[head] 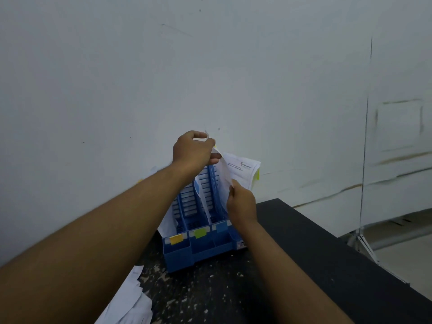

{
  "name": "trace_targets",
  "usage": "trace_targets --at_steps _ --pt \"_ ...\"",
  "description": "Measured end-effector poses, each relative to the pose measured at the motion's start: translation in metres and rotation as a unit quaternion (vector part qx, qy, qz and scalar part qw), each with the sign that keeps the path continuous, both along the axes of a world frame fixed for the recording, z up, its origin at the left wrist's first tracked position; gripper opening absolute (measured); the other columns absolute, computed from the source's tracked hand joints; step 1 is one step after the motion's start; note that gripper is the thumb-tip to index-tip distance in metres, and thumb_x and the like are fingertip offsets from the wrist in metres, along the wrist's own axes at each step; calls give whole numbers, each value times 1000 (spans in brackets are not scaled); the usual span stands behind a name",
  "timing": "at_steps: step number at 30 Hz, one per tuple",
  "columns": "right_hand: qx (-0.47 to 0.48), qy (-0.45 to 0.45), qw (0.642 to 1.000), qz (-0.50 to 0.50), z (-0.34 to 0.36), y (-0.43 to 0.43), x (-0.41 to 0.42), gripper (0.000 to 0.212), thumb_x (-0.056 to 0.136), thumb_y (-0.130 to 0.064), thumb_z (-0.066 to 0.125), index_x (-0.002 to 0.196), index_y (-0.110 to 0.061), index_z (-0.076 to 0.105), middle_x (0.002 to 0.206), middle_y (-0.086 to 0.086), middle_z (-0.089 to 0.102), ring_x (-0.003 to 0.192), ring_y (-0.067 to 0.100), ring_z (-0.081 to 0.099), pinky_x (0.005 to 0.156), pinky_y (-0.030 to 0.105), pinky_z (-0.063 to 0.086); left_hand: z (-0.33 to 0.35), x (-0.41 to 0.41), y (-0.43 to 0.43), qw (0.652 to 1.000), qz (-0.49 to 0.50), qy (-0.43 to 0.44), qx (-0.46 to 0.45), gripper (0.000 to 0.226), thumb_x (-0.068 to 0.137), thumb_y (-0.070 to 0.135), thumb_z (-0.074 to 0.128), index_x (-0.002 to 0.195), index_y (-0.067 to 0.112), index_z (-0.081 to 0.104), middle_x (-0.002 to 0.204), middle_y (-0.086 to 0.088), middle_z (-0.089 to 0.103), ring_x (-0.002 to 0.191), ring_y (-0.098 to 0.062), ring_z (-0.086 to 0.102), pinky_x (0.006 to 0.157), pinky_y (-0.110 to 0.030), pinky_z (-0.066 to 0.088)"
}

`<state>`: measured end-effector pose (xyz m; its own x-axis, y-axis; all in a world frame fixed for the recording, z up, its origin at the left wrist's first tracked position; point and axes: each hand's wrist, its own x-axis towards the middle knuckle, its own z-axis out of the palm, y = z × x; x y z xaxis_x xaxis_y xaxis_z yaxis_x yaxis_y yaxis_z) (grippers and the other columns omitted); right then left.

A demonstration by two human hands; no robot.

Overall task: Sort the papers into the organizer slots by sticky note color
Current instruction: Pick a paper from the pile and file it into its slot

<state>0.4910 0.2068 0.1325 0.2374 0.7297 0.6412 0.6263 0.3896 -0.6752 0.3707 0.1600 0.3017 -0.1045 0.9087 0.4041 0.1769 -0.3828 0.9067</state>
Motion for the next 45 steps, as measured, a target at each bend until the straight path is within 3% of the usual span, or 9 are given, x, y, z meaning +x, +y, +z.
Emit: trace_targets --at_steps 9,13,18,21,24,28,33,40,45 --pt "-38 54 998 23 -37 66 9 22 111 -15 43 110 -9 64 95 11 69 82 25 64 69 31 44 -26 13 52 999 0 21 -26 19 97 7 71 115 12 68 100 -12 78 75 -21 81 70 -30 66" --pt "-19 84 995 43 -29 75 3 29 113 -18 40 129 -11 64 106 3 67 90 15 59 75 23 42 -46 10 65 999 0 24 -42 17 97 8 72 113 12 68 99 -12 78 76 -20 81 74 -34 67" --pt "-84 71 992 54 -44 80 -5 26 109 -9 42 129 -13 57 93 7 62 78 21 55 57 19 38 -68 -6 73 997 12 7 -70 12 99 5 66 110 11 68 104 -14 75 78 -24 81 76 -40 68" --pt "-138 35 989 31 -58 82 -7 42 106 -6 47 147 -11 47 112 13 67 96 29 65 75 30 48 -80 -20 72 997 17 21 -79 15 100 3 63 111 11 68 106 -15 74 81 -26 81 73 -40 68" --pt "-146 75 986 24 -58 69 -11 49 108 -9 46 157 -16 41 140 13 61 112 23 61 91 27 44 -91 -37 62 996 17 31 -80 16 101 2 61 112 10 68 107 -14 74 85 -27 80 73 -40 68" --pt "-112 87 990 -11 -54 37 -17 55 104 -5 49 157 -18 39 140 12 56 113 20 53 91 25 41 -117 -64 34 995 45 61 -57 13 102 6 61 107 14 69 103 -11 75 87 -23 78 74 -41 68" --pt "-32 22 997 -62 -71 -13 -48 51 95 -5 57 142 -23 48 135 4 48 121 26 47 91 41 50 -175 -101 -26 989 99 105 -19 20 99 6 62 95 23 73 93 5 77 83 -14 74 70 -39 67" --pt "-18 -80 992 91 -113 -107 -153 42 91 -7 65 130 -22 59 125 -1 53 116 18 49 95 35 51 -262 -192 -136 963 180 198 -20 30 95 3 65 90 31 74 89 18 75 88 1 69 78 -13 56" --pt "-26 -132 969 207 -142 -153 -226 34 94 -20 69 126 -31 62 127 -9 55 116 9 50 98 29 51 -290 -267 -194 941 237 237 -39 28 92 2 65 89 28 74 90 18 74 90 -1 68 79 -16 54"
